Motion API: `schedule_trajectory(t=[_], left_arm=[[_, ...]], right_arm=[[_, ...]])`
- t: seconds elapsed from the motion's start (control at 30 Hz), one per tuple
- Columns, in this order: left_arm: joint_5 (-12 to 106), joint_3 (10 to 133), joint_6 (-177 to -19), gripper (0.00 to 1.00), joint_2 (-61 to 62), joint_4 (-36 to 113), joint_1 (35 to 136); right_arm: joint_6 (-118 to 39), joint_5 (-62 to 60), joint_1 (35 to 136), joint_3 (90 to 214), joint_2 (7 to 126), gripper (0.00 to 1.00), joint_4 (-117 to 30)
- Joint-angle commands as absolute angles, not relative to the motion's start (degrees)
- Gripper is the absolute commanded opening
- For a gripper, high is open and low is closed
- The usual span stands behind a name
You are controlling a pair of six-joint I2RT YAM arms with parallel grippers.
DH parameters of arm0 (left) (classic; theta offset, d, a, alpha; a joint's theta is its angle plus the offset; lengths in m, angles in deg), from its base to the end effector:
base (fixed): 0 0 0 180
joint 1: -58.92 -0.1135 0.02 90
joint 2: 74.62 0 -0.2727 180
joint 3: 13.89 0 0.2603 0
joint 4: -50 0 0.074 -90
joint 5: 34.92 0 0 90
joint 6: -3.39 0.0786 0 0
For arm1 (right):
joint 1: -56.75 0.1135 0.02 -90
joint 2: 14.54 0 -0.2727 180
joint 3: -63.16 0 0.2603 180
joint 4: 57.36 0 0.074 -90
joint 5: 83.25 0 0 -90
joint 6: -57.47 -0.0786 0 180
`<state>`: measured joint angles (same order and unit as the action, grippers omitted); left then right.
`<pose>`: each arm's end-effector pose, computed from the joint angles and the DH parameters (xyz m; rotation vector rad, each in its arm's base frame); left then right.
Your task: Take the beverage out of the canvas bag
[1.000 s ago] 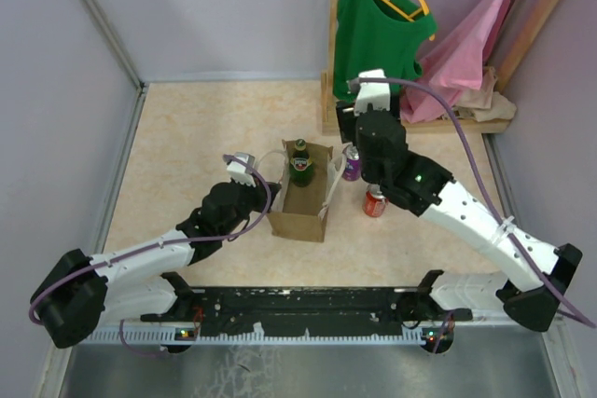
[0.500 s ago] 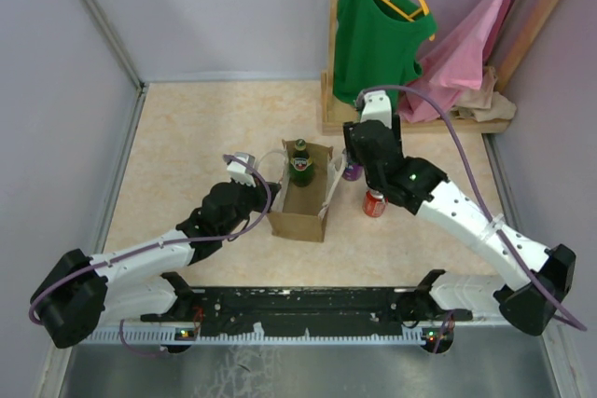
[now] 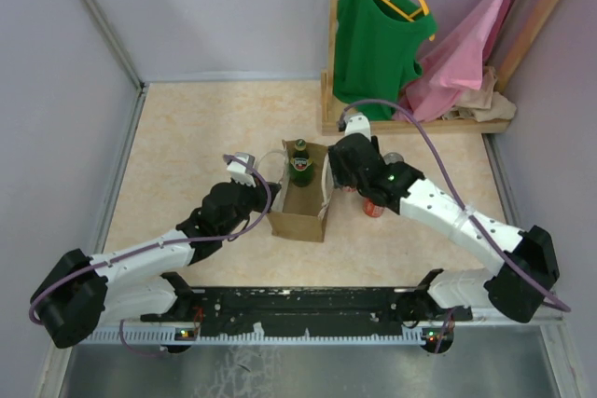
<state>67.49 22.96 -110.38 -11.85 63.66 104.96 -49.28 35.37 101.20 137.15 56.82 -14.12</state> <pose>0.2042 -0.1874 0.2102 0.1955 1.8211 -0.6789 0.2415 0.1842 0.2908 -0.2716 2.1622 0.0314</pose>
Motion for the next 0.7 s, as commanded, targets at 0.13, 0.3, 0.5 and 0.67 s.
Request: schedule_trajectory(t=[0.13, 0.3, 0.5, 0.67], left_arm=[[66.52, 23.64, -110.08, 0.00, -10.56, 61.11, 105.41], [66.27, 23.81, -109.99, 0.00, -10.37, 61.11, 105.41], [66.32, 23.81, -109.91, 0.00, -10.45, 60.79, 105.37], [66.51, 23.68, -110.03, 0.00, -10.39, 60.67, 105.41]], right_arm=[[-52.57, 33.41, 101.05, 135.10, 60.25, 0.00, -20.32], [-53.47, 33.72, 101.05, 132.82, 62.25, 0.00, -21.73], [-55.32, 34.17, 101.06, 130.67, 63.97, 0.00, -22.57], [-55.79, 34.30, 101.07, 130.17, 61.26, 0.00, -23.10]])
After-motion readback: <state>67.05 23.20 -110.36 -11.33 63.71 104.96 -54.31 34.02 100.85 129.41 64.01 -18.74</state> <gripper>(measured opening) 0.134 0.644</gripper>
